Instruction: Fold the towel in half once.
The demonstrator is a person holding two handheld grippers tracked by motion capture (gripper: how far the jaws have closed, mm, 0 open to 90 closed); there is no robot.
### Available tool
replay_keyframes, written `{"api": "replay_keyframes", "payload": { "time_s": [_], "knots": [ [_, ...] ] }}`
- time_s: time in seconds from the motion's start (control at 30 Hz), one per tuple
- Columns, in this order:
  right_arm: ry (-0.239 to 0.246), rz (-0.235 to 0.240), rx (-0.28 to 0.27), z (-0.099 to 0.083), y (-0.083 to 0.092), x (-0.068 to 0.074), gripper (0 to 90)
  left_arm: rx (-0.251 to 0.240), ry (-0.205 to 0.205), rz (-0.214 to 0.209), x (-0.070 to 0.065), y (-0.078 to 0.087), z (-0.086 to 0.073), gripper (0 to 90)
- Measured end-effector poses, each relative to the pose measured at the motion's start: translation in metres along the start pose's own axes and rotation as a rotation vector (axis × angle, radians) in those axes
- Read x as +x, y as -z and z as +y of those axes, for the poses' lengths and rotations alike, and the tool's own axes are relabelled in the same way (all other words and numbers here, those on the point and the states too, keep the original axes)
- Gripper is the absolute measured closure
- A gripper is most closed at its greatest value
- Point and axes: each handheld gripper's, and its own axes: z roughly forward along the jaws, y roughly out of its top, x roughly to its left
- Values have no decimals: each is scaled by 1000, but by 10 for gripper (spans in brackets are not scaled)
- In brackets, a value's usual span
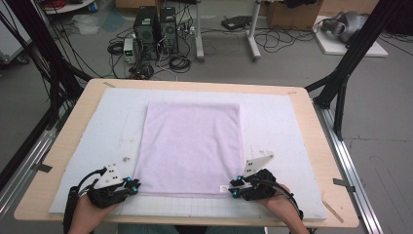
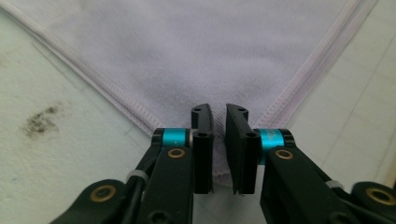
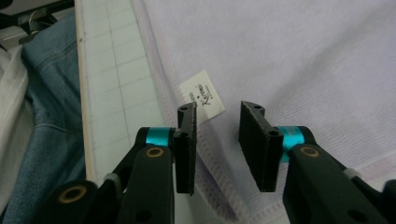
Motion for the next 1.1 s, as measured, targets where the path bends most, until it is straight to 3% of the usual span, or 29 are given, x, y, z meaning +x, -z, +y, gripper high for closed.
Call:
{"api": "replay_keyframes", "payload": {
  "time_s": [0.1, 0.23, 0.33, 0.47, 0.6, 0.77, 0.87, 1.1],
  "knots": [
    [-16, 19, -18, -5, 0, 0, 821, -9, 18, -7, 0, 1, -2, 854],
    [-4, 29, -19, -7, 2, 0, 832, -13, 30, -6, 1, 3, -2, 853],
    [-14, 36, -42, -6, 5, -2, 772, -38, 52, -7, 4, 3, 1, 784],
    [-43, -3, -85, 1, 12, -9, 658, -90, 91, -13, 12, 4, 12, 689],
    [-63, -46, -123, 12, 19, -19, 583, -111, 119, -20, 22, -1, 23, 610],
    [-89, -106, -169, 25, 27, -36, 500, -135, 140, 17, 36, -7, 40, 517],
    [-108, -118, -184, 30, 27, -49, 488, -147, 151, 37, 44, -8, 48, 476],
    [-114, -138, -138, 53, 21, -78, 443, -130, 138, 77, 63, -15, 66, 432]
  ]
}}
